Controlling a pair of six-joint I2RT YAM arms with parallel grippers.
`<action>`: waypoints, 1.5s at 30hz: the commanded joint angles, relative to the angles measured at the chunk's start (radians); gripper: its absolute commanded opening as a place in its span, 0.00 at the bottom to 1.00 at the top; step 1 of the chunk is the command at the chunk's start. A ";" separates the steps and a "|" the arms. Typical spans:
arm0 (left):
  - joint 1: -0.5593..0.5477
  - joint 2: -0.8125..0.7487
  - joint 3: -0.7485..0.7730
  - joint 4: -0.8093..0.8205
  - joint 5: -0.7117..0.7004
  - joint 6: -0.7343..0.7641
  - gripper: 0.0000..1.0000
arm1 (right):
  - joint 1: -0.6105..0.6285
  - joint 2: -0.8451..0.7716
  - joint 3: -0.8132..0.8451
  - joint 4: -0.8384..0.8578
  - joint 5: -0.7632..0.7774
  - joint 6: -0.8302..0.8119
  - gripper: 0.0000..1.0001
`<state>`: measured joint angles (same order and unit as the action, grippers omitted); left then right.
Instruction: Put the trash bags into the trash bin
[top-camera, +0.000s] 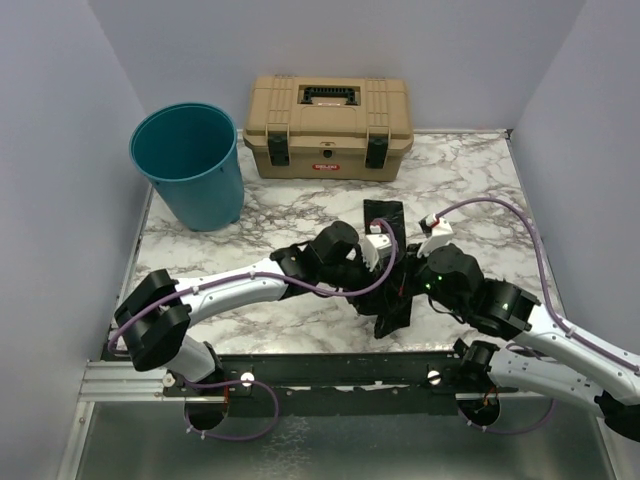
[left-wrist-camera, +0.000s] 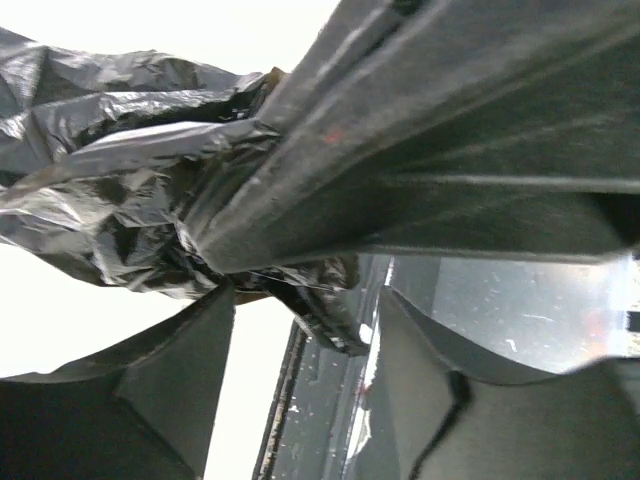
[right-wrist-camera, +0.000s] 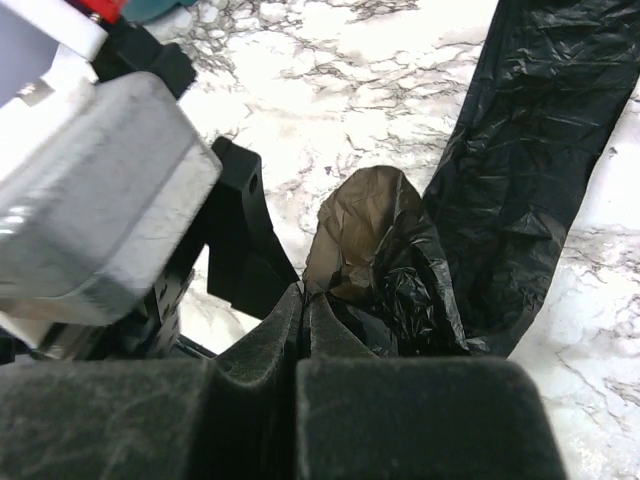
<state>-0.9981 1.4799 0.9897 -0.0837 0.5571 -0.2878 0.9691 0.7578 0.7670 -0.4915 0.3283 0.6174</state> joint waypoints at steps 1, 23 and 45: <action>-0.012 0.017 0.036 0.013 -0.152 0.000 0.54 | 0.003 -0.016 -0.002 0.013 0.037 0.032 0.01; -0.044 -0.032 0.040 0.057 -0.258 0.036 0.61 | 0.003 -0.005 0.000 0.026 0.093 0.151 0.01; -0.053 -0.075 0.012 0.022 -0.423 0.021 0.00 | 0.003 -0.082 -0.016 -0.143 0.295 0.321 0.01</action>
<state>-1.0458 1.4586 1.0267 -0.0444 0.2588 -0.2657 0.9695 0.6930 0.7502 -0.5201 0.4915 0.8669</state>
